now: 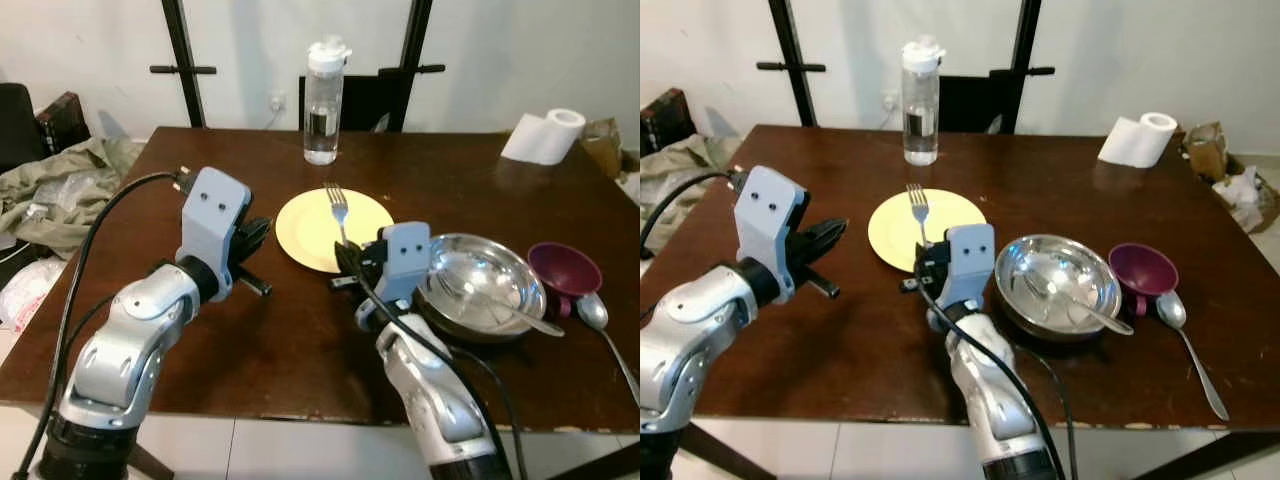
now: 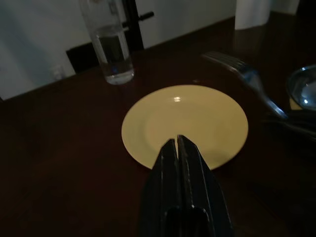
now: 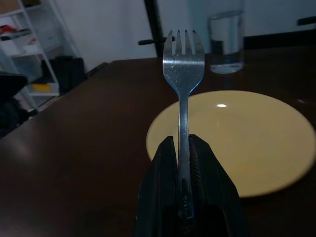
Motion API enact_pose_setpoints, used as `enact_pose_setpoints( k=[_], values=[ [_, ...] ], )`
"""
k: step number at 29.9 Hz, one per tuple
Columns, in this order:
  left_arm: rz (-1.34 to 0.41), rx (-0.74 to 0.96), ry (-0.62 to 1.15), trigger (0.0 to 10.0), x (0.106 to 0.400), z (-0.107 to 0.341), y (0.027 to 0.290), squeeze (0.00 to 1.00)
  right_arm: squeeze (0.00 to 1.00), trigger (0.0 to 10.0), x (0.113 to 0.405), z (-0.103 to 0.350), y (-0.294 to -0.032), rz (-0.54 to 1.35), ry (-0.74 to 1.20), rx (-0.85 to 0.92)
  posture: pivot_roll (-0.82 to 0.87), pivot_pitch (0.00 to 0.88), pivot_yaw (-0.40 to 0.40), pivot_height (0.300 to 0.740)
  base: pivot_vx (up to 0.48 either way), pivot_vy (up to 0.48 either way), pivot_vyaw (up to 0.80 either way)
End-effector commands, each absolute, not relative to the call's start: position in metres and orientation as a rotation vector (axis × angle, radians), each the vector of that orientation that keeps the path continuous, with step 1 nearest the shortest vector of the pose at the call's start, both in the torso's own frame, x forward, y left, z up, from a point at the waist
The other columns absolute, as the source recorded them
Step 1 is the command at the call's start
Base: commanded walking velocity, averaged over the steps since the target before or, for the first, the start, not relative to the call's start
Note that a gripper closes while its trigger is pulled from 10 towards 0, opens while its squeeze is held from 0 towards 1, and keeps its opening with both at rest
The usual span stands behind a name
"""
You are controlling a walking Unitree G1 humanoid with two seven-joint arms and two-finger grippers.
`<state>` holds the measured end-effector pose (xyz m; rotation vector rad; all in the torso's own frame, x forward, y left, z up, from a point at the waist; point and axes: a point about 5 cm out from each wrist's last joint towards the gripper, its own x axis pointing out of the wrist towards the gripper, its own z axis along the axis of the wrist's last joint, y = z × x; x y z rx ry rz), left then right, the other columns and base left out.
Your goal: Setting the table
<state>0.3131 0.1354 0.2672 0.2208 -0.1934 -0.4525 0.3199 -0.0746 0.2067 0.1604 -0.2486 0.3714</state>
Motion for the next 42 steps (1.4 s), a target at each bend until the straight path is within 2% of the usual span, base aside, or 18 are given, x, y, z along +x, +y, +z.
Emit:
enact_pose_setpoints(
  k=[1,3,12,23,29,32,36,42],
  values=[
    [-0.425,0.215,-0.17,10.0,0.313,0.26,0.14,0.0,0.0,10.0,0.316,0.208,-0.077,0.364,-0.27,0.176,0.11,0.14,0.064,0.74,0.0,0.0,0.0],
    [-0.333,0.164,-0.185,10.0,0.311,0.26,0.151,0.0,0.0,10.0,0.304,0.206,-0.094,0.3,-0.29,0.203,0.12,0.141,0.028,0.74,0.0,0.0,0.0],
    [-0.213,0.088,-0.162,10.0,0.301,0.245,0.165,0.0,0.0,10.0,0.298,0.223,-0.115,0.219,-0.365,0.193,0.11,0.156,0.019,0.74,0.0,0.0,0.0],
    [-0.152,0.052,-0.104,10.0,0.299,0.218,0.161,0.0,0.0,10.0,0.295,0.24,-0.136,0.158,-0.436,0.171,0.09,0.12,0.027,0.74,0.0,0.0,0.0],
    [-0.162,0.02,-0.125,10.0,0.31,0.22,0.149,0.0,0.0,10.0,0.299,0.237,-0.143,0.11,-0.42,0.169,0.09,0.09,0.034,0.74,0.0,0.0,0.0],
    [-0.143,0.0,-0.125,10.0,0.31,0.218,0.153,0.0,0.0,10.0,0.3,0.231,-0.141,0.112,-0.401,0.16,0.09,0.063,0.019,0.74,0.0,0.0,0.0],
    [-0.109,-0.042,-0.102,10.0,0.31,0.209,0.156,0.0,0.0,10.0,0.3,0.224,-0.147,0.114,-0.374,0.124,0.06,0.044,0.046,0.74,0.0,0.0,0.0],
    [-0.121,0.019,-0.099,10.0,0.314,0.201,0.156,0.0,0.0,10.0,0.298,0.212,-0.157,0.073,-0.347,0.106,0.05,0.02,0.049,0.74,0.0,0.0,0.0]
  ],
)
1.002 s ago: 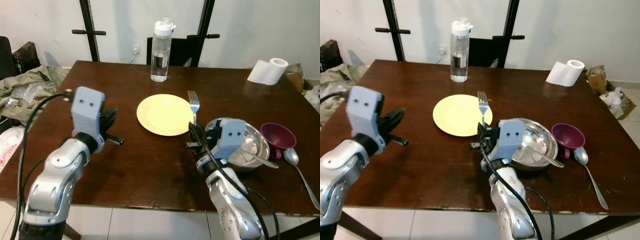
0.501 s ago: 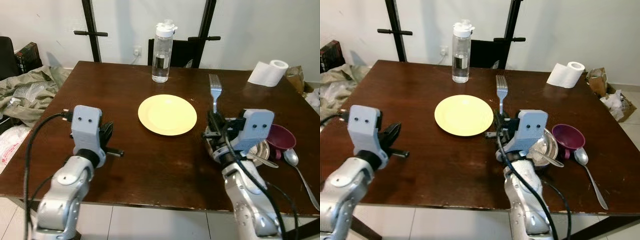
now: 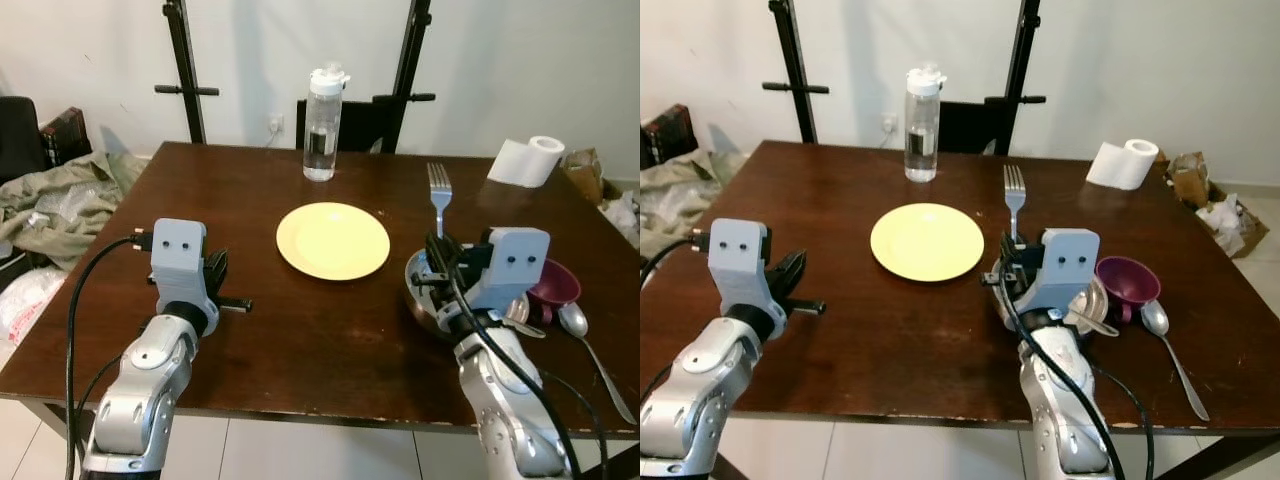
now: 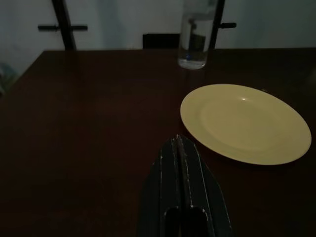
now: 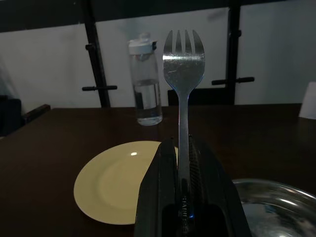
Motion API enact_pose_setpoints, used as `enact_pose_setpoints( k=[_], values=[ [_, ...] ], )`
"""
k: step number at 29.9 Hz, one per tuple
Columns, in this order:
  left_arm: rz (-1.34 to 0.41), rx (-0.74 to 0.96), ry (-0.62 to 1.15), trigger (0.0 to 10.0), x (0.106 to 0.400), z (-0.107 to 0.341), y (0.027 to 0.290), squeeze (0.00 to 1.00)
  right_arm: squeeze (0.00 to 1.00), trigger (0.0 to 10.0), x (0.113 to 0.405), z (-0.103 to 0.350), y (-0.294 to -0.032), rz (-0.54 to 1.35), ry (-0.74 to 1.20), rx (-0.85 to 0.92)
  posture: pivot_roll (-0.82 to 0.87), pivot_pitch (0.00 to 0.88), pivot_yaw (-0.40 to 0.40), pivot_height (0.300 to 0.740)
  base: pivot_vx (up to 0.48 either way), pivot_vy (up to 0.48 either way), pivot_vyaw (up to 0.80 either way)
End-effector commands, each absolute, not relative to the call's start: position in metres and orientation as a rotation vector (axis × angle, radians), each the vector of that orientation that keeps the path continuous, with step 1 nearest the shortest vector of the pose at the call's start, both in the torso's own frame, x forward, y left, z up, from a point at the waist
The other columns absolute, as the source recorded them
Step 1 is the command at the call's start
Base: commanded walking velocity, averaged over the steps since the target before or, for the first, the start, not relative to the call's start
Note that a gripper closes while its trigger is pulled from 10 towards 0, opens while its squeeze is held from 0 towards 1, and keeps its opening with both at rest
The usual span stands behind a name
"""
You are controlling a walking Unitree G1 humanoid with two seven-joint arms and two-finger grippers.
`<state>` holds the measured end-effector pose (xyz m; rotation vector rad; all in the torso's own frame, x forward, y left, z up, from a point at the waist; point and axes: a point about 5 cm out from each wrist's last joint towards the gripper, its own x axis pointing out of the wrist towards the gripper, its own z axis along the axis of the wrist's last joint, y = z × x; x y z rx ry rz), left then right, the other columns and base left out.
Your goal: Setting the table
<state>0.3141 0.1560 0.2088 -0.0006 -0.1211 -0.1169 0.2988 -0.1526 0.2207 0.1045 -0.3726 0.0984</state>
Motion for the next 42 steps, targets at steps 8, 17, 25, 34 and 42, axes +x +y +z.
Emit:
enact_pose_setpoints(
  k=[8,17,25,34,42],
  values=[
    [-0.136,0.035,-0.083,10.0,0.319,0.192,0.155,0.0,0.0,10.0,0.291,0.191,-0.145,0.074,-0.291,0.108,0.0,0.0,0.063,0.74,0.0,0.0,0.0],
    [-0.144,0.019,-0.084,10.0,0.33,0.187,0.15,0.0,0.0,10.0,0.287,0.183,-0.153,0.022,-0.276,0.123,-0.04,0.0,0.092,0.74,0.0,0.0,0.0],
    [-0.164,0.025,-0.08,10.0,0.333,0.184,0.146,0.0,0.0,10.0,0.286,0.181,-0.153,-0.006,-0.274,0.141,-0.04,0.0,0.1,0.74,-0.139,0.0,0.0],
    [-0.177,0.018,-0.076,10.0,0.335,0.182,0.143,0.0,0.0,10.0,0.283,0.177,-0.155,-0.015,-0.257,0.136,-0.05,0.01,0.105,0.74,-0.29,0.0,0.0],
    [-0.172,0.018,-0.079,10.0,0.338,0.183,0.144,0.0,0.0,10.0,0.282,0.177,-0.155,-0.022,-0.259,0.134,-0.06,0.014,0.106,0.74,-0.363,0.0,0.0]
  ],
)
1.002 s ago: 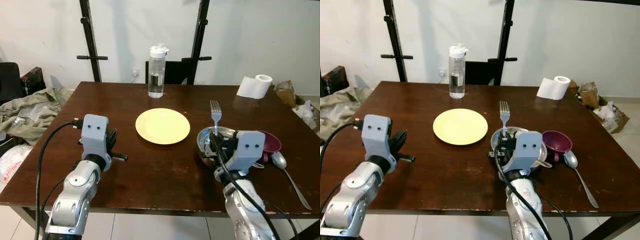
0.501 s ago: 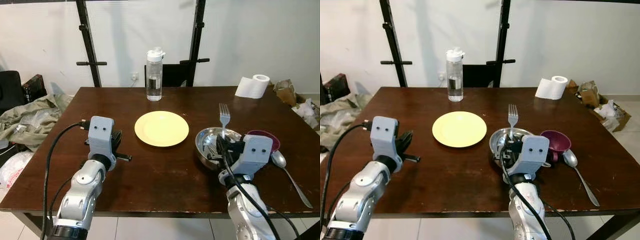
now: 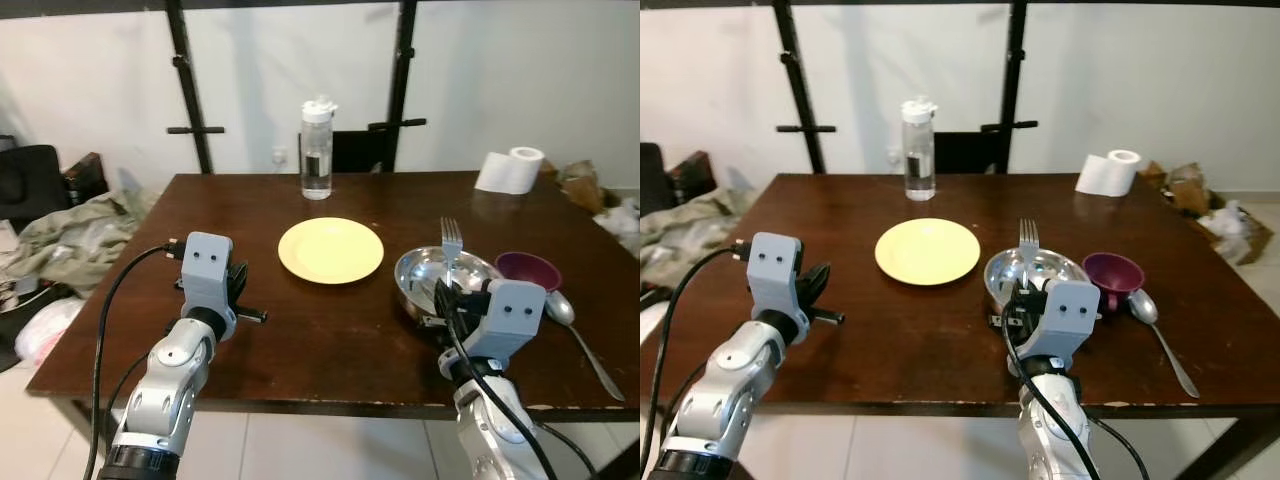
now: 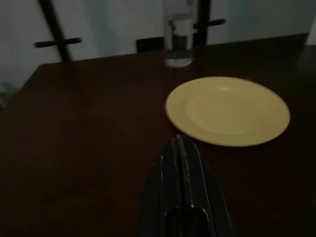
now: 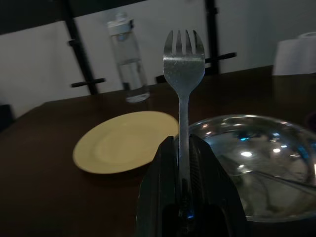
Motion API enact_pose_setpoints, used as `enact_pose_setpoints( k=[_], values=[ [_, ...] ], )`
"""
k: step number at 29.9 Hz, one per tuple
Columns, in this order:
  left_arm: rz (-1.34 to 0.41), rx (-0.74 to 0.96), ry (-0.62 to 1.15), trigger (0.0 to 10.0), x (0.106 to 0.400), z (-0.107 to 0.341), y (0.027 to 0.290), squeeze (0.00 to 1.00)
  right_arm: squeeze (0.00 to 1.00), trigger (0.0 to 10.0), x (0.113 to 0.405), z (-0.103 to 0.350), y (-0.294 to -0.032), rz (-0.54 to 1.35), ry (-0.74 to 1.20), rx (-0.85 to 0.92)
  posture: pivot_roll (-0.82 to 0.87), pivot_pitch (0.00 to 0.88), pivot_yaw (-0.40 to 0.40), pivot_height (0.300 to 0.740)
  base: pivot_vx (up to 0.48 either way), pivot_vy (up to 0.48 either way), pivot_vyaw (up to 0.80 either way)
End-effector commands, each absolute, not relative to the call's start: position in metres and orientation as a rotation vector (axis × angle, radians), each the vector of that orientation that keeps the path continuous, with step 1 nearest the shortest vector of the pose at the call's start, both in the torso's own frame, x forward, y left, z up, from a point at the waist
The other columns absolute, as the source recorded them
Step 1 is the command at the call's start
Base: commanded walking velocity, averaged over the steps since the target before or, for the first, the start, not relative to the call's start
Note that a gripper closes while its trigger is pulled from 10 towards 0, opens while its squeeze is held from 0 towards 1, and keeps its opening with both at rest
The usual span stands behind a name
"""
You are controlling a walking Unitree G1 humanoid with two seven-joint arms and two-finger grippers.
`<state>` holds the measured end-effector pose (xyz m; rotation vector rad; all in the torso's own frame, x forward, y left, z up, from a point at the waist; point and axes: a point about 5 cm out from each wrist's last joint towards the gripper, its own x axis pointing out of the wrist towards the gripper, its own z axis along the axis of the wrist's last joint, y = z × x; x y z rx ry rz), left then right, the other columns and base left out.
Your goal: Setting the table
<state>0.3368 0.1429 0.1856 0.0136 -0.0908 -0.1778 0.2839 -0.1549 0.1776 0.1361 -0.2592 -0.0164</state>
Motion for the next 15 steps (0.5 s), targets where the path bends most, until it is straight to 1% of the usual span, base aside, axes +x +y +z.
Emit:
enact_pose_setpoints(
  k=[1,15],
  values=[
    [-0.172,0.018,-0.079,10.0,0.3381,0.1827,0.1443,0.0,0.0,10.0,0.2822,0.1774,-0.1551,-0.022,-0.259,0.134,-0.06,0.014,0.106,0.74,-0.375,0.0,0.0],
    [-0.183,0.015,-0.085,10.0,0.3412,0.1845,0.1416,0.0,0.0,10.0,0.2791,0.1751,-0.1566,-0.034,-0.252,0.129,-0.07,0.024,0.117,0.74,-0.355,0.0,0.0]
  ],
)
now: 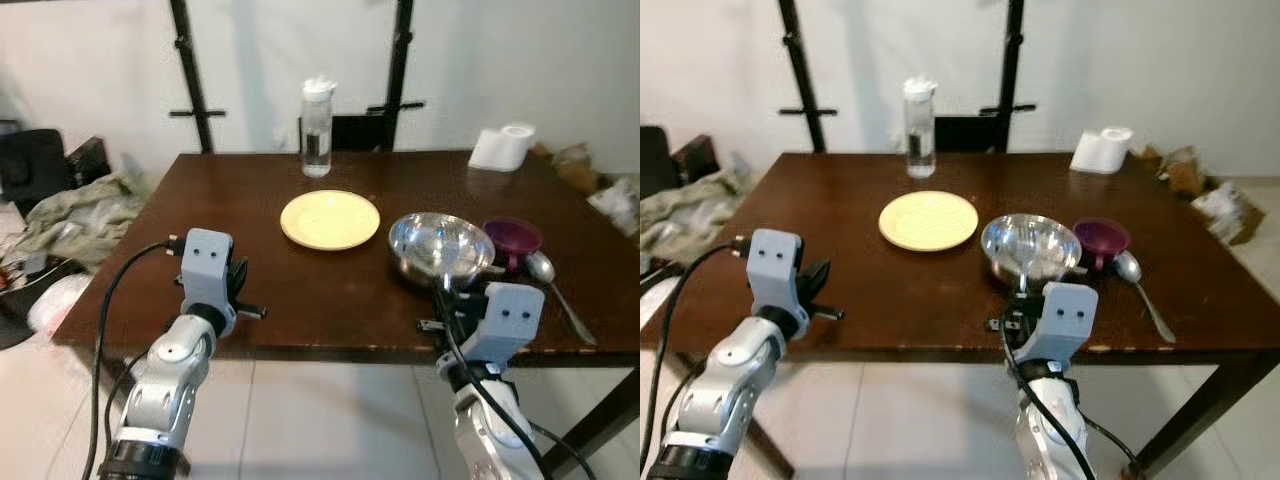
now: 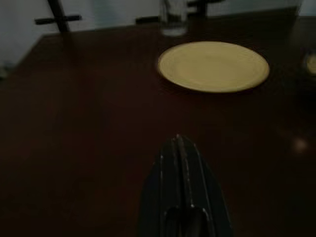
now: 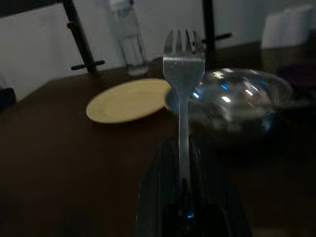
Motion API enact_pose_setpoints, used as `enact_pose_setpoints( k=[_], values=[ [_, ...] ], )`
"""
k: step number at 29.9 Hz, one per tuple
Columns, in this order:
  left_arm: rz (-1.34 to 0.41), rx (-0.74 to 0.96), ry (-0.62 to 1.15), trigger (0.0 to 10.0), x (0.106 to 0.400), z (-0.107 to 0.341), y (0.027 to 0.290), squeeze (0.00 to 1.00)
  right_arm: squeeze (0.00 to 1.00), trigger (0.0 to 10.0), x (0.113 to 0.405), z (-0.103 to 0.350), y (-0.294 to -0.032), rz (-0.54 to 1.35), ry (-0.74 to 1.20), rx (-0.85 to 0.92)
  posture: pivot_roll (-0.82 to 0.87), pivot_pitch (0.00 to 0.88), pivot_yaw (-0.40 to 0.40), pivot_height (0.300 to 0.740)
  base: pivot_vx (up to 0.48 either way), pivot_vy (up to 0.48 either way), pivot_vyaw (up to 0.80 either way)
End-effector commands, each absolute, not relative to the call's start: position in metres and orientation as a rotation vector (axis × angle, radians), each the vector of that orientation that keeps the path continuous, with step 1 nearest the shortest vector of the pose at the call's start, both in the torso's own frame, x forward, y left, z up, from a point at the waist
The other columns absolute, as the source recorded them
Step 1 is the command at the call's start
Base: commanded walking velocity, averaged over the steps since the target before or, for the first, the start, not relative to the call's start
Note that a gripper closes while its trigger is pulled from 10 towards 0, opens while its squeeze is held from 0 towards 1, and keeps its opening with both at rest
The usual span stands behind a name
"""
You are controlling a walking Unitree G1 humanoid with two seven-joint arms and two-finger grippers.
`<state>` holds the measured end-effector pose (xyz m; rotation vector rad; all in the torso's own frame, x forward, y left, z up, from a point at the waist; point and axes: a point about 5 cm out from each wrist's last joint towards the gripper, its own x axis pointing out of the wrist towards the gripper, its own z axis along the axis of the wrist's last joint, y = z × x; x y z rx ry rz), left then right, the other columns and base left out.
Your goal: Setting the table
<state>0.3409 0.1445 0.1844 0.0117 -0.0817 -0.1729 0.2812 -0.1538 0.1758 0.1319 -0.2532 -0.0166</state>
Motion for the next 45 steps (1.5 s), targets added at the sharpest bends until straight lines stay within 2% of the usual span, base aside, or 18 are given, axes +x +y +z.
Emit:
enact_pose_setpoints(
  k=[1,21,34,45],
  values=[
    [-0.184,0.015,-0.085,10.0,0.341,0.184,0.141,0.0,0.0,10.0,0.279,0.175,-0.157,-0.035,-0.251,0.128,-0.07,0.026,0.118,0.74,-0.345,0.0,0.0],
    [-0.199,0.01,-0.083,10.0,0.343,0.185,0.137,0.0,0.0,10.0,0.275,0.172,-0.158,-0.044,-0.238,0.125,-0.08,0.035,0.124,0.74,-0.344,0.0,0.0],
    [-0.2,-0.013,-0.065,10.0,0.344,0.183,0.137,0.0,0.0,10.0,0.274,0.17,-0.154,-0.008,-0.215,0.124,-0.08,0.043,0.125,0.74,0.0,0.0,0.0],
    [-0.183,-0.003,-0.045,10.0,0.342,0.178,0.138,0.0,0.0,10.0,0.273,0.168,-0.149,0.033,-0.195,0.116,-0.07,0.05,0.116,0.74,0.0,0.0,0.76]
  ],
)
